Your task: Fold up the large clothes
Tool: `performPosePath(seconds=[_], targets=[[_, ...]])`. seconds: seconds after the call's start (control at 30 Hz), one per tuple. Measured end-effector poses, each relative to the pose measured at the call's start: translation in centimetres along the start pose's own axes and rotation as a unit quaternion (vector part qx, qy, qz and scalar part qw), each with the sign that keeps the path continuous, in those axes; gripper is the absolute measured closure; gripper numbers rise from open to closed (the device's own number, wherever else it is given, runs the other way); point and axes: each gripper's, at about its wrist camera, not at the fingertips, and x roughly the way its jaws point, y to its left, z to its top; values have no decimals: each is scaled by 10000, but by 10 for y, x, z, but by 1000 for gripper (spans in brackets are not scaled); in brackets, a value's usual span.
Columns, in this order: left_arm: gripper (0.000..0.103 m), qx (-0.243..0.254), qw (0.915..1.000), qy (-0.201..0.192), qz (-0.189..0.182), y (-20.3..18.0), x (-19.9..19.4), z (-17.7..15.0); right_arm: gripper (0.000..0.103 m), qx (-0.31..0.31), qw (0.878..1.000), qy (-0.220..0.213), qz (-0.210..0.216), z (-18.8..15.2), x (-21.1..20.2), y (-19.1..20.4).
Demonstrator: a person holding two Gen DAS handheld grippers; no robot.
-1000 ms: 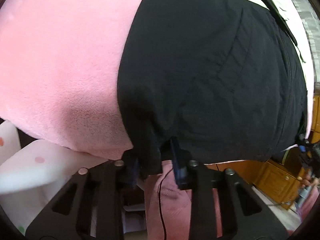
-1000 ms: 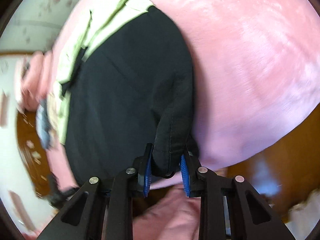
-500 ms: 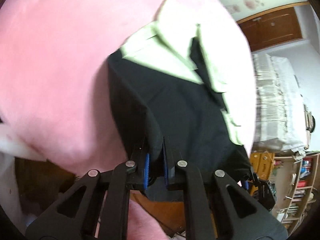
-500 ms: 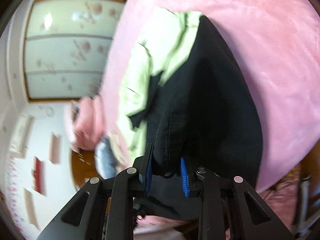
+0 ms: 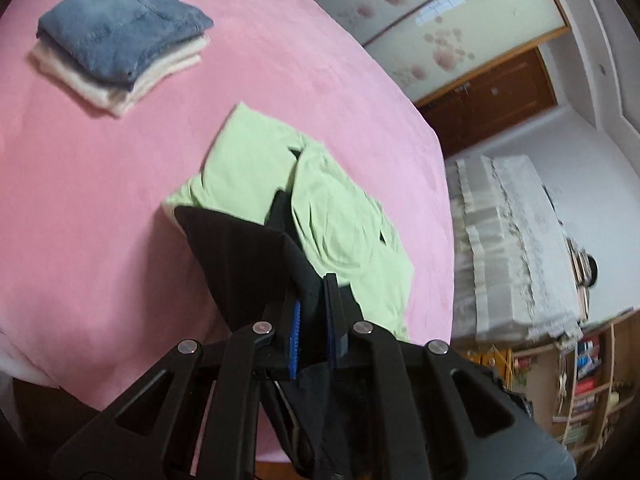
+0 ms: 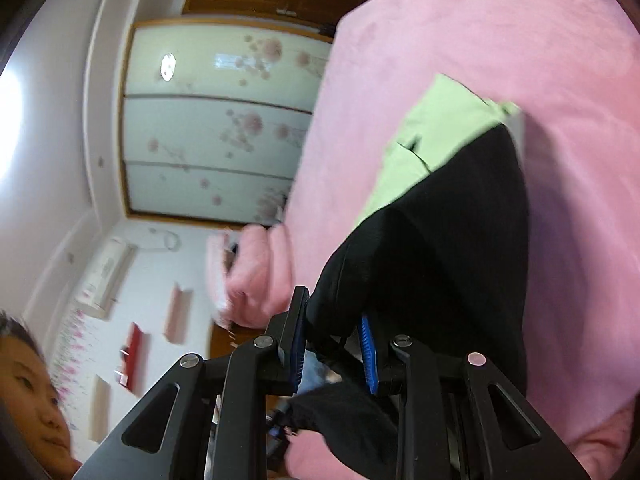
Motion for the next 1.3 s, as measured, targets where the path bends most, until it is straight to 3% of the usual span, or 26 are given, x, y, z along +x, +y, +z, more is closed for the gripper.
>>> performPosePath(seconds=[0.17, 0.37, 0.5, 0.8, 1.3], targets=[[96, -345, 9973, -622, 172, -23, -10, 40, 80, 89, 9991, -243, 322, 55, 2, 21], [96, -200, 9923, -1191, 287, -51, 6, 78, 80, -30, 9983, -389, 441, 112, 4, 23], [96, -142, 9900, -1349, 381, -64, 29, 105, 82, -104, 9982, -451, 369, 145, 27, 22], [96, -384, 9876, -1452, 456, -63, 77, 170, 85, 17, 9933, -1094, 360, 206, 76, 26], [96, 300, 9839, -1357, 1122, -68, 202, 217, 86, -326, 9902, -1015, -905, 261, 186, -12]])
